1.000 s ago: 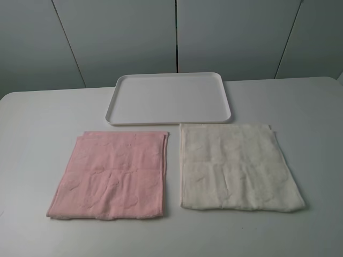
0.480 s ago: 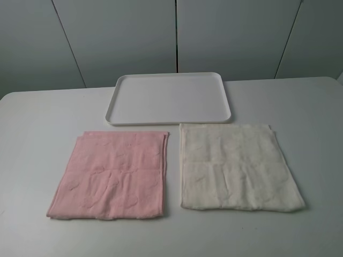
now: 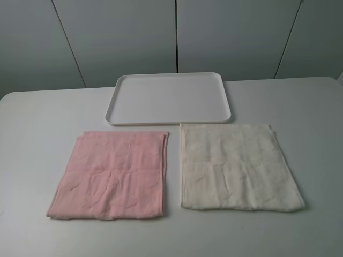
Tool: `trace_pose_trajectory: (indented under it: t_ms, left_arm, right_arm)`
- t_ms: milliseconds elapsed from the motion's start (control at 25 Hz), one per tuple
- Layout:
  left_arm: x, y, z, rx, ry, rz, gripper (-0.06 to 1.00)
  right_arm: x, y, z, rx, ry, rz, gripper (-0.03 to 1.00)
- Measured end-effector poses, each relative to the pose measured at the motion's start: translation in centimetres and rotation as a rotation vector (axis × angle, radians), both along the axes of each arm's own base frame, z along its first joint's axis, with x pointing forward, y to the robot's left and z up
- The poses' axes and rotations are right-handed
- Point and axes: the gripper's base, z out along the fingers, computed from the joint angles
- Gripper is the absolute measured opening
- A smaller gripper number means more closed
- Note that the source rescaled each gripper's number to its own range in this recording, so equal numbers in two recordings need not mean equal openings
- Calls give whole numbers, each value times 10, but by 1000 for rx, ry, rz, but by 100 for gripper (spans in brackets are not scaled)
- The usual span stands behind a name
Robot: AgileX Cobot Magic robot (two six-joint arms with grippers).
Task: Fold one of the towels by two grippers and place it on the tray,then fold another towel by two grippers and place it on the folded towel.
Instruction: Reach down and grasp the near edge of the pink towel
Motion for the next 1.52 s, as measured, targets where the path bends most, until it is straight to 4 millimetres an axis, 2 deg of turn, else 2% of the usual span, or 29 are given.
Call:
trace_pose_trajectory:
  t_ms: [280,560,680,800,960,1120,1240,1360,1520]
  left_arm:
    - [0,0,0,2,0,-1,99]
    - [1,0,0,92,18,-55,99]
    - [11,1,5,125,88,-86,99]
    - [33,2,18,176,194,-135,99]
    - [68,5,39,334,301,-265,99]
    - [112,9,45,586,407,-491,99]
    - [145,5,37,688,491,-666,99]
    - [176,-8,15,756,593,-855,99]
    - [204,-25,-17,856,728,-1048,99]
  right_arm:
    - [0,0,0,0,0,0,100]
    - [0,2,0,22,0,15,100]
    - [1,5,5,49,6,33,100]
    - [15,7,18,50,40,69,100]
    - [51,10,37,5,79,137,100]
    - [90,20,38,-107,159,363,100]
    - [117,31,31,-173,202,554,100]
    - [140,43,20,-157,227,703,100]
    - [163,63,4,-171,246,847,100]
